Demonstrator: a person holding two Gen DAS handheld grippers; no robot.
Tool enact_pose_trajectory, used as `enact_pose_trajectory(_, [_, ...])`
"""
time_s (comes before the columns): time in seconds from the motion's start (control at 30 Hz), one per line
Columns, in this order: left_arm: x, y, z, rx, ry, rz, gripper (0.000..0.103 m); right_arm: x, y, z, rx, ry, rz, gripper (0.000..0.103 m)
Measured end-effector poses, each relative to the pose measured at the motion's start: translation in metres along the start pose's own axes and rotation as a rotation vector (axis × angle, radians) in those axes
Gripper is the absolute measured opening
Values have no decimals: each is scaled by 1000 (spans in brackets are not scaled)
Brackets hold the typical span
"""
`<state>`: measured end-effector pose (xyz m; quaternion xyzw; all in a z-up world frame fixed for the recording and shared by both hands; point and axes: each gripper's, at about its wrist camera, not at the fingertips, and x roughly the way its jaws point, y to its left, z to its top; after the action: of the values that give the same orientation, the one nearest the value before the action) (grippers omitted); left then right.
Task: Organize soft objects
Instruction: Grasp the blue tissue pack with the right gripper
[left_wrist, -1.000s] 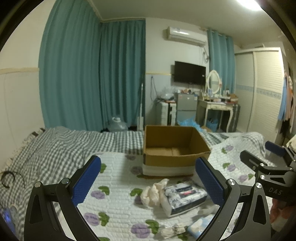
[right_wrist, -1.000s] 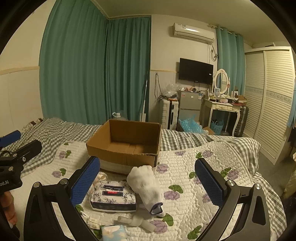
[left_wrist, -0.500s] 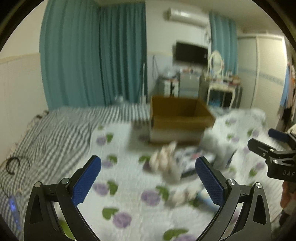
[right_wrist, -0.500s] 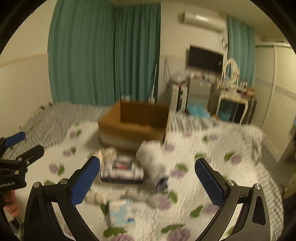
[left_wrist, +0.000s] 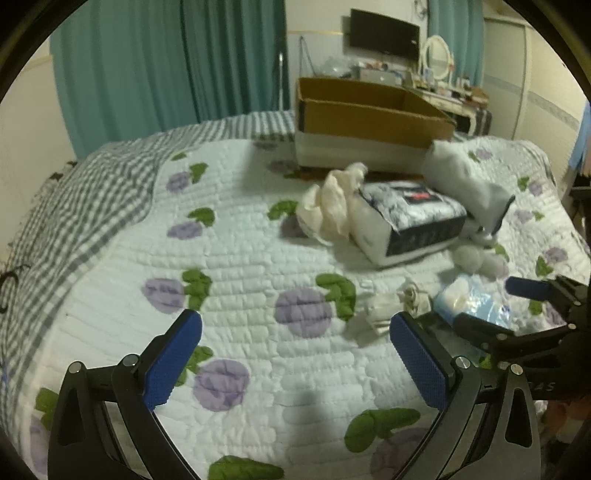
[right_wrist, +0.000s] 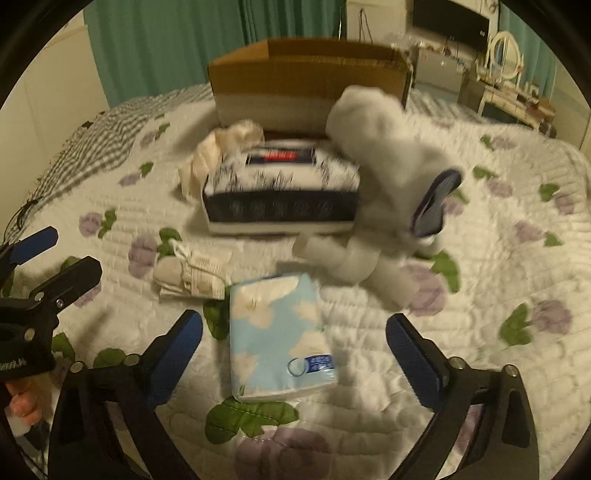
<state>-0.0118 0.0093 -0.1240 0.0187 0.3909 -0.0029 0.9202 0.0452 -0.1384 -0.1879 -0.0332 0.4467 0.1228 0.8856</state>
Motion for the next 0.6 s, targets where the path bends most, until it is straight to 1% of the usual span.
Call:
enact_pose_trajectory(0.03, [0, -1, -1, 8, 3, -1, 103, 3, 1, -1, -5, 10, 4, 95])
enact_pose_trajectory(0.07, [1, -2, -1, 14, 5, -1, 103, 6, 3, -1, -12, 18, 4, 92])
enact_pose_trajectory(0.1, [1, -4, -1, 20, 7, 1, 103, 8, 4, -1, -18, 23, 2, 84])
enact_pose_trajectory(0.13, [1, -5, -1, 27, 7, 5, 103, 11, 4, -1, -25, 35, 8, 79])
enact_pose_trajectory(0.2, [0, -8, 0, 36, 7, 5, 103, 14, 3, -1, -26, 59, 32, 55])
enact_pose_trajectory(0.27, [-1, -10, 2, 38, 4, 1, 103, 12, 3, 0, -30, 48, 35, 54])
enact_pose_trajectory(0.33, [0, -13, 4, 34, 8, -11, 103, 0, 4, 3, -39, 5, 28, 54])
enact_pose_trajectory(0.43, [3, -19, 6, 5, 33, -58, 103, -15, -1, 7, -31, -37, 19, 54])
enact_pose_trajectory(0.5, [8, -24, 6, -4, 43, -78, 103, -21, -5, 10, -23, -54, -5, 54])
enact_pose_trajectory(0.6, [20, -36, 5, 5, 73, -71, 103, -26, -13, 14, -14, -73, -49, 54])
